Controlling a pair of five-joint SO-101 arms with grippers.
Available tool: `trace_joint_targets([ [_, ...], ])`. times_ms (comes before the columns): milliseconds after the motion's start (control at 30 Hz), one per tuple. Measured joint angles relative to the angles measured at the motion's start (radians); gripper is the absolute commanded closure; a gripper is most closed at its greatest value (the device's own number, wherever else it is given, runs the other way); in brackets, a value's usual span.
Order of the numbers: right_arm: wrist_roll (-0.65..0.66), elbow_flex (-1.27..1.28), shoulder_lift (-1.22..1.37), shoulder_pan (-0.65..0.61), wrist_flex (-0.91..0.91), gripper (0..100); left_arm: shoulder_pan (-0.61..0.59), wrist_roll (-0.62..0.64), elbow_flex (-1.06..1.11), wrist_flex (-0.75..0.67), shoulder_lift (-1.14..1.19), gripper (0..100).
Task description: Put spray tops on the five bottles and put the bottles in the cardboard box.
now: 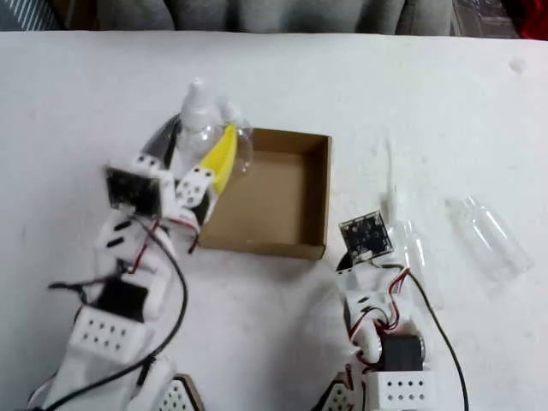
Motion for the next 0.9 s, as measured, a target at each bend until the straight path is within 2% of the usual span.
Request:
trace_joint_targets([
  [333,0.0,0.0,0.0,0.0,0.0,98.4,0.0,0.0,0.026,-0.285,0.207,98],
  [900,0.0,0.009,0.0,0.0,0.0,98.4,0.0,0.0,0.026,-0.713,0.769,98],
])
